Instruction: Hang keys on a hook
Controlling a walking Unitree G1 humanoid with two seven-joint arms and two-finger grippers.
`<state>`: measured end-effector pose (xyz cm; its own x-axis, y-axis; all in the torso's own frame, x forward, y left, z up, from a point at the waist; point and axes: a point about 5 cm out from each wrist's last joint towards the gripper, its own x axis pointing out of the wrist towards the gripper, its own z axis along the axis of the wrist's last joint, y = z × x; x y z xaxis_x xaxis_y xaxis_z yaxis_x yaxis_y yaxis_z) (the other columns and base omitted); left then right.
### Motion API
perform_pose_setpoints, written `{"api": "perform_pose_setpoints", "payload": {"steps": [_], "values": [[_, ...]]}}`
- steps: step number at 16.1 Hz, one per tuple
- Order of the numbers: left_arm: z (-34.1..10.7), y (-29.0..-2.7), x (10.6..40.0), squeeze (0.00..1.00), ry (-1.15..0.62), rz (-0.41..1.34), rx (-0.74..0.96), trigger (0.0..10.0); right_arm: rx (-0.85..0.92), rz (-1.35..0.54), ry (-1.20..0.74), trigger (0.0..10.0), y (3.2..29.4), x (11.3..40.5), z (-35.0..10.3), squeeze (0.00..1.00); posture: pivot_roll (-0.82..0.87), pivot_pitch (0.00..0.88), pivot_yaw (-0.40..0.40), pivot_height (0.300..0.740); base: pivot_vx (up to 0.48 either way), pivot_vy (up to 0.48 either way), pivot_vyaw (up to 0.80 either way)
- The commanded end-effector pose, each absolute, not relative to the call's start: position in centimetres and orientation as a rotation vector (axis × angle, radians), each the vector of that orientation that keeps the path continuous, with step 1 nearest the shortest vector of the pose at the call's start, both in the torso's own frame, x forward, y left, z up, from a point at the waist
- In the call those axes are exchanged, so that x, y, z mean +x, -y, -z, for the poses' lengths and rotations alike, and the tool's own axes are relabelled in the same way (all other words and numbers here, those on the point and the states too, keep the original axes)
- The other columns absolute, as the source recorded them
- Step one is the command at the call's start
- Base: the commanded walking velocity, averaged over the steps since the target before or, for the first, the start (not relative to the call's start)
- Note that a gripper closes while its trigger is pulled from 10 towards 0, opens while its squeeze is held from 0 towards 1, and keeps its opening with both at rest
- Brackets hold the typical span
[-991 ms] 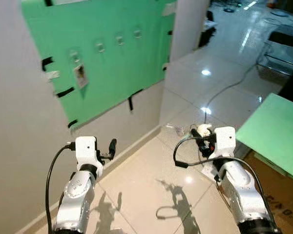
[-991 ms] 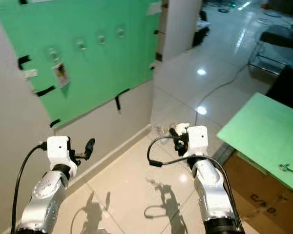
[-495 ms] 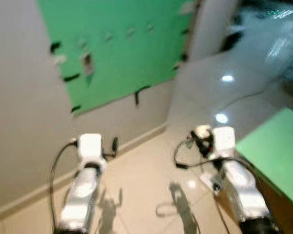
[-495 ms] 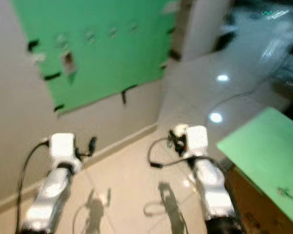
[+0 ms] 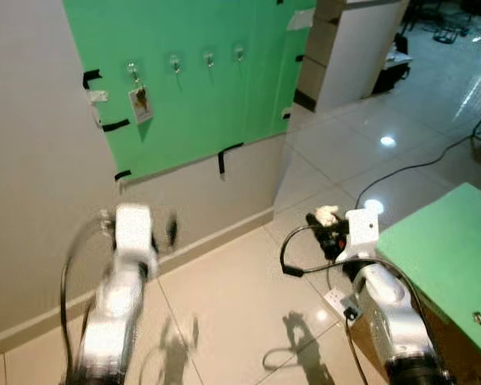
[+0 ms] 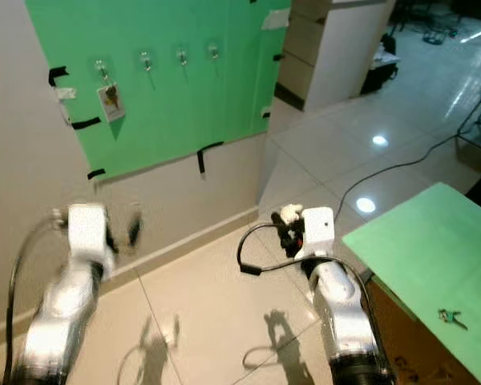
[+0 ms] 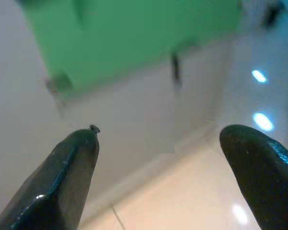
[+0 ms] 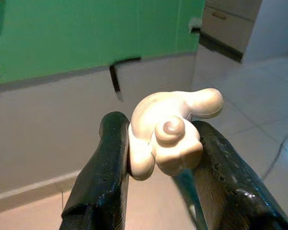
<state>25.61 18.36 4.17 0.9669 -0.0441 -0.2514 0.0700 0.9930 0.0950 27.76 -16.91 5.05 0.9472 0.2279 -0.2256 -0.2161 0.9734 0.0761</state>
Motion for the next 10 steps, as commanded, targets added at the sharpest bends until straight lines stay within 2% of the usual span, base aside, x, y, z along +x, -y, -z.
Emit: {"api": "perform_pose_setpoints", "payload": {"steps": [1, 3, 6, 9, 10], "values": [[-3.8, -18.2, 24.8, 0.0, -0.277, 0.104, 0.106, 10.0, 0.056, -0.222, -0.272, 10.0, 17.3, 27.0, -4.6, 0.0, 0.0, 0.0, -0.01, 0.74, 0.0, 0.0, 0.0], [-2.9, -18.0, 23.2, 0.0, -0.312, 0.11, 0.084, 10.0, 0.039, -0.275, -0.345, 10.0, 17.2, 24.9, -3.3, 0.0, 0.01, 0.0, -0.016, 0.74, 0.0, 0.0, 0.0], [-3.9, -17.3, 23.6, 0.0, -0.262, 0.084, 0.066, 10.0, 0.103, -0.336, -0.448, 10.0, 17.0, 23.6, -1.9, 0.0, 0.03, 0.0, -0.032, 0.74, 0.0, 0.0, 0.0], [-4.5, -18.9, 22.7, 0.0, -0.235, 0.019, 0.081, 10.0, 0.143, -0.412, -0.496, 10.0, 16.7, 22.7, -1.7, 0.0, 0.04, 0.0, -0.03, 0.74, 0.0, 0.0, 0.0], [-4.5, -19.2, 22.2, 0.0, -0.24, 0.017, 0.075, 10.0, 0.085, -0.405, -0.512, 10.0, 16.9, 22.6, -1.2, 0.0, 0.04, 0.0, -0.029, 0.74, 0.0, -0.274, 0.46]]}}
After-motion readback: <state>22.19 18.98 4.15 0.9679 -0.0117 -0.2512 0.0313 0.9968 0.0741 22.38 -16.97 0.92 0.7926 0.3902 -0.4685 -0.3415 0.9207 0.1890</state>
